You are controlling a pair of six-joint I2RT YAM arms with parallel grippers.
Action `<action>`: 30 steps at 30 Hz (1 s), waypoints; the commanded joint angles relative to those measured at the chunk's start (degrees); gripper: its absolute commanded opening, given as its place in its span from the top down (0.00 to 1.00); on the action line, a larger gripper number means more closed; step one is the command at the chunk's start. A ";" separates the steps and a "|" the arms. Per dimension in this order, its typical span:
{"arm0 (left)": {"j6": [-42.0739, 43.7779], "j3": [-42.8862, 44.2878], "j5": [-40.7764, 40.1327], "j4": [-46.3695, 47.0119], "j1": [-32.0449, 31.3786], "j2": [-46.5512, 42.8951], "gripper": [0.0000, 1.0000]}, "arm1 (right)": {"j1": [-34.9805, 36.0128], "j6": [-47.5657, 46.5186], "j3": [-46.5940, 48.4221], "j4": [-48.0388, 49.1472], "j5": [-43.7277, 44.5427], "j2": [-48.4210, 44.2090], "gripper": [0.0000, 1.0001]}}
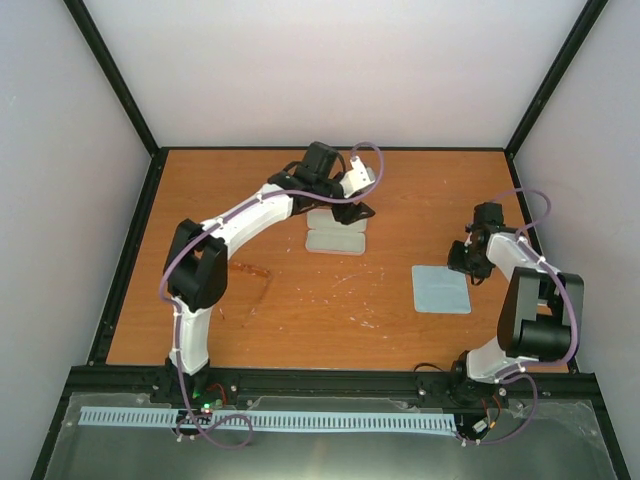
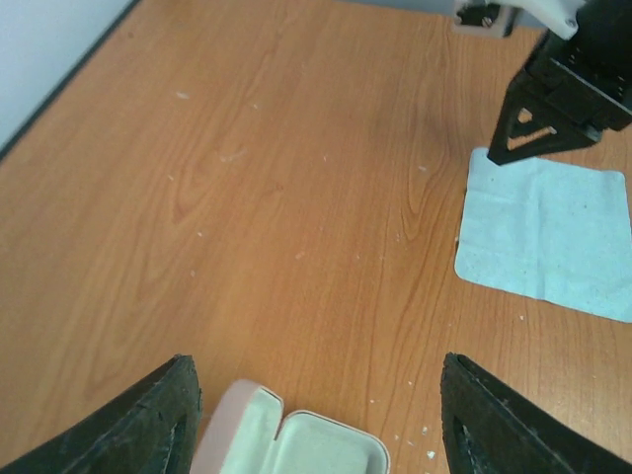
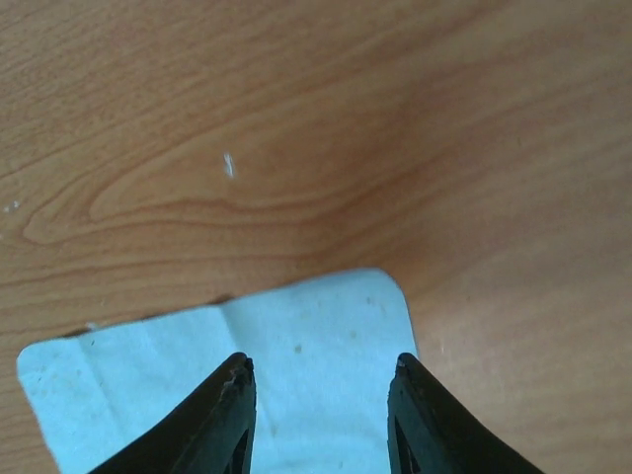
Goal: Organize the sunglasses
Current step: Move the glasses cleaning cloth to the center of the board.
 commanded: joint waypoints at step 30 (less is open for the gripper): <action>-3.83 5.50 2.64 -2.34 -1.09 4.97 0.33 | -2.70 -7.93 6.06 -0.57 0.75 12.32 0.69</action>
